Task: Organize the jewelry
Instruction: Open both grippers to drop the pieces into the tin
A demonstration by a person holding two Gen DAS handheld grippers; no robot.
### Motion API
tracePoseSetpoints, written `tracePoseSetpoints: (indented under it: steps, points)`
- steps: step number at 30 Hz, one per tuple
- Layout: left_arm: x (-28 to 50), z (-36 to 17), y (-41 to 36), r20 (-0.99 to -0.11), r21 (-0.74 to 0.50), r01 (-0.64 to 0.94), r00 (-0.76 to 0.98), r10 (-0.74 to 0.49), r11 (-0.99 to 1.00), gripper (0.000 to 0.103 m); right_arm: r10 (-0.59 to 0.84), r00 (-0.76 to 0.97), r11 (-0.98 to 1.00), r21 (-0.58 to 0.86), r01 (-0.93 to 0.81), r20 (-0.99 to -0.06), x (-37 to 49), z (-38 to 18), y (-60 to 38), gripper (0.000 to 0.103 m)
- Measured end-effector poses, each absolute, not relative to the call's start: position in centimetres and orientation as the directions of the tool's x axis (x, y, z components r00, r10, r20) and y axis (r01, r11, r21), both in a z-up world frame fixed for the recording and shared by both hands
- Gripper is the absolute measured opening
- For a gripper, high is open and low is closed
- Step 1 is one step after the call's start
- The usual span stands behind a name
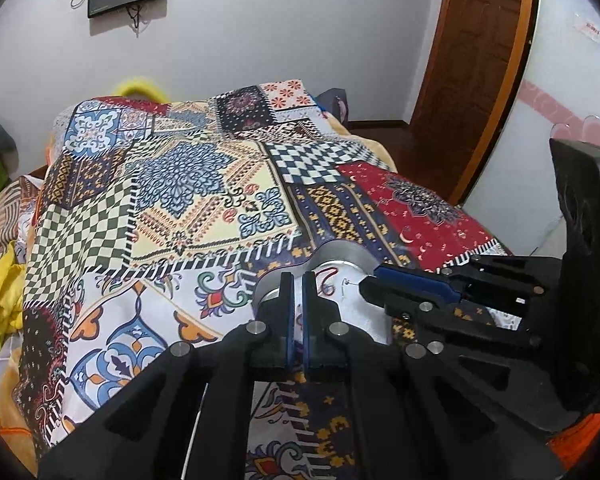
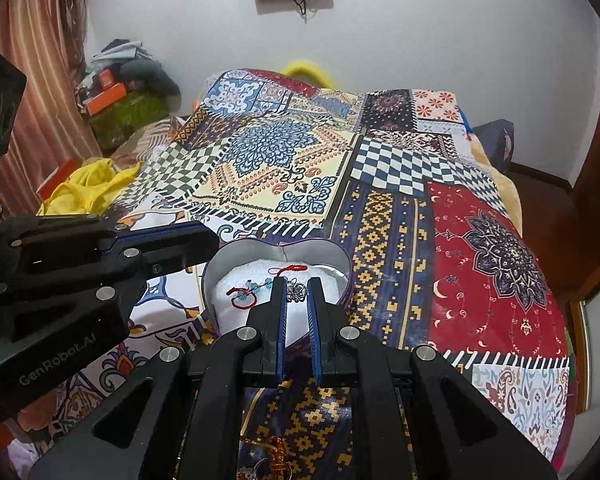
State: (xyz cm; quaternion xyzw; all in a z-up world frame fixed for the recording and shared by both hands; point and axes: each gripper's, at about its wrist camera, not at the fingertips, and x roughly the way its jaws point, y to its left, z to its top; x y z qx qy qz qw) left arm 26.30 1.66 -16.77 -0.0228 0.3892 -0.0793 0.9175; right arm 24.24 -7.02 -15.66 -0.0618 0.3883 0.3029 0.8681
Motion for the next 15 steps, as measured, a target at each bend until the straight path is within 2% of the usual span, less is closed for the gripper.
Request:
tracePoseSetpoints:
  steps: [4, 7, 11, 15]
  points:
    - [26.1, -16.8, 2.1, -0.716, -0.107, 0.114, 0.680, -0.156, 0.988, 0.005, 0.483, 0.502, 0.801, 0.130, -0.584, -0.718, 24.1, -15.7, -6.9, 0.009]
    - [25.8, -16.7, 2.4, -0.716, -0.107, 0.103, 0.682, -0.148, 0.989, 0.015, 0.481, 0.496, 0.798, 0.126, -0.590, -0.723, 23.9, -15.7, -6.9, 0.009]
    - [25.2, -16.4, 2.9, -0.711, -0.116, 0.092, 0.687, -0.147, 0.989, 0.029, 0.477, 0.496, 0.797, 0.119, -0.592, -0.726, 23.6, -15.5, -7.0, 0.020]
    - [24.5, -16.0, 3.3, -0.710, -0.122, 0.086, 0.689, -0.148, 0.989, 0.030, 0.467, 0.515, 0.804, 0.102, -0.586, -0.718, 23.0, -15.1, -7.3, 0.026]
